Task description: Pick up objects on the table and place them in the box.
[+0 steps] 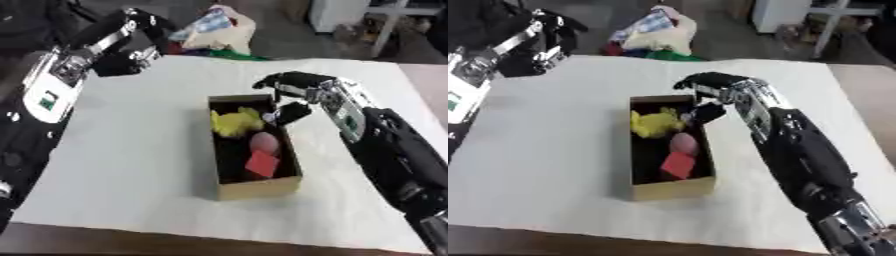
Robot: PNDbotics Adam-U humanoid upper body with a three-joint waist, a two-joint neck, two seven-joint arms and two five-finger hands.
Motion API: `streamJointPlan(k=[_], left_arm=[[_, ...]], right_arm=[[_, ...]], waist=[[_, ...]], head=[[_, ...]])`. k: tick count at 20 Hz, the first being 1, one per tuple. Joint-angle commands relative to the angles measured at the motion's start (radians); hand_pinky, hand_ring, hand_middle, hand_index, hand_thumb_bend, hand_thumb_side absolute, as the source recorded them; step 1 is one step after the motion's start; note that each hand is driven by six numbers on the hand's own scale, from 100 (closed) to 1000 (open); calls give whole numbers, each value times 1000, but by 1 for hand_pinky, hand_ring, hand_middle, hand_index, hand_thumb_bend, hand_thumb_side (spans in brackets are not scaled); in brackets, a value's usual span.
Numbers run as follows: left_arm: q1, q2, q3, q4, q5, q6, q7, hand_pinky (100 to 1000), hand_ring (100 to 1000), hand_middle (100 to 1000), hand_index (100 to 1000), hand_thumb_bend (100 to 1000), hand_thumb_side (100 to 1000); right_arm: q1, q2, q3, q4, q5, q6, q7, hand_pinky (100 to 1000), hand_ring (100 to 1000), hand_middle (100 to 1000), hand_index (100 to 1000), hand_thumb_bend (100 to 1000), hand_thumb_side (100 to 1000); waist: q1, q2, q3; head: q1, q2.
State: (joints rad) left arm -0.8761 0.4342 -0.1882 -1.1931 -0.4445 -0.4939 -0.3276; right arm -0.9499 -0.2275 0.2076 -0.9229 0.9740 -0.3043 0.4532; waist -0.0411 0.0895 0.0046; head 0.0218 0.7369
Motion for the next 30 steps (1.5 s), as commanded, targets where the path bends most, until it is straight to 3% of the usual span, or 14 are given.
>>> streamJointPlan(k=[1, 11, 17, 23, 30], left_arm=[[-10, 37, 17, -35, 25, 11, 2, 675, 589, 512, 832, 100, 902], [42, 77, 50, -122, 153, 64, 5, 675, 588, 514, 830, 100, 899], [83, 97, 74, -184, 257, 91, 7, 685, 602, 529, 832, 100, 897], [123, 96, 98, -257, 385, 99, -6, 706, 628, 551, 845, 100, 899], [153, 78, 123, -300, 516, 118, -46, 711, 637, 569, 851, 100, 900]], right_arm=[[-13, -51, -32, -77, -29, 21, -43, 825, 808, 885, 987, 109, 621], [77, -161, -126, -321, -285, 110, -288, 762, 734, 773, 946, 100, 558], [159, -196, -191, -415, -429, 162, -442, 737, 706, 743, 928, 100, 551], [242, -181, -240, -504, -503, 175, -547, 722, 685, 720, 912, 100, 547], [296, -155, -266, -569, -531, 156, -593, 719, 681, 718, 910, 100, 548]], waist=[[5, -18, -3], [5, -4, 1], [9, 14, -8], [16, 30, -17], [17, 41, -25]], head=[[11, 0], [44, 8], [63, 12], [80, 14], [90, 3]])
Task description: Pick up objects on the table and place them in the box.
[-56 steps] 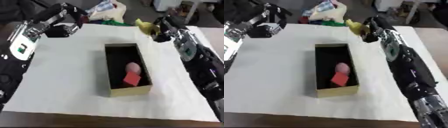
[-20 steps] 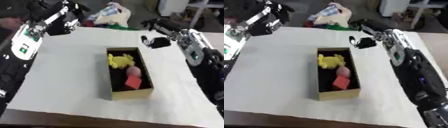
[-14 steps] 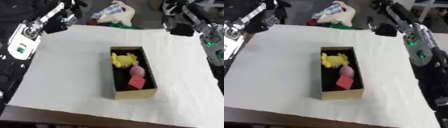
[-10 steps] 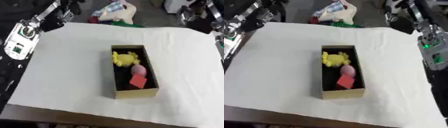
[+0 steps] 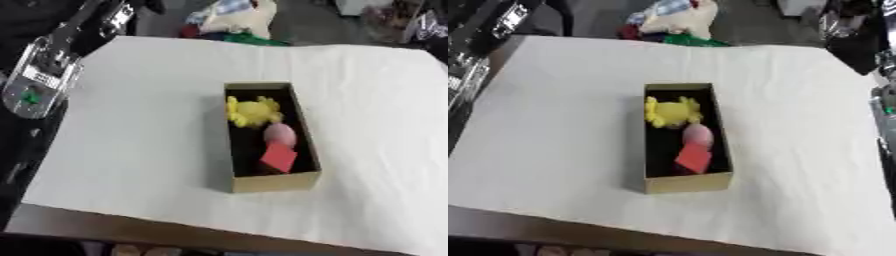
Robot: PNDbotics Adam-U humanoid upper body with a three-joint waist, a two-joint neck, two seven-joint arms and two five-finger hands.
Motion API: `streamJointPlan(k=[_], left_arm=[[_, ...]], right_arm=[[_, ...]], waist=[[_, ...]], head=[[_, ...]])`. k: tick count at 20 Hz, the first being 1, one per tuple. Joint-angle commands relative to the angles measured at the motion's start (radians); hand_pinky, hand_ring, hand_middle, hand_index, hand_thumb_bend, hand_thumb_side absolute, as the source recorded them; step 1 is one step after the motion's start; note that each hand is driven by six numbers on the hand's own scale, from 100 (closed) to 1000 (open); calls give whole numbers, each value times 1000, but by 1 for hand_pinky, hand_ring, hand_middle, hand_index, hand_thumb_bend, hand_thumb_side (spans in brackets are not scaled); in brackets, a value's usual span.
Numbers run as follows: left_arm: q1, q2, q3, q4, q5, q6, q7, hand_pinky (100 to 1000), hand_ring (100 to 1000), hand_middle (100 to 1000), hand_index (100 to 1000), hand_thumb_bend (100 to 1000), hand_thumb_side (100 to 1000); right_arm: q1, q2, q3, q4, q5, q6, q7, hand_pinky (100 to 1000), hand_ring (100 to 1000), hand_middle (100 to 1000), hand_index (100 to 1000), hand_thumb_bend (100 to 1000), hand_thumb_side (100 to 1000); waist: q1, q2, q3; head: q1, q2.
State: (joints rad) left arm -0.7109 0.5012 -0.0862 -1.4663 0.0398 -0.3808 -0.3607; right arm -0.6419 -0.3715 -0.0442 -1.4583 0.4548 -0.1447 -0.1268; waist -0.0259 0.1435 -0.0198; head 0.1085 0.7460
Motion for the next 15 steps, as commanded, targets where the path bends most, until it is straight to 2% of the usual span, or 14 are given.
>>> streamJointPlan(k=[1, 4, 15], left_arm=[[-11, 10, 24, -29, 37, 7, -16, 721, 650, 594, 866, 100, 912], [27, -5, 51, -47, 76, 18, -26, 721, 654, 601, 867, 100, 917], [69, -18, 85, -35, 198, 76, -37, 722, 663, 607, 866, 122, 931]], right_arm=[[-10, -10, -15, -34, -13, -3, -15, 713, 676, 712, 909, 100, 567], [25, 10, -34, -37, -49, -10, -43, 704, 665, 699, 905, 100, 583], [76, 33, -51, -32, -138, -20, -95, 691, 646, 677, 893, 100, 617]], waist=[[2, -11, -1], [-1, -4, -8], [0, -4, -6]], head=[[2, -8], [-1, -25], [-19, -38]])
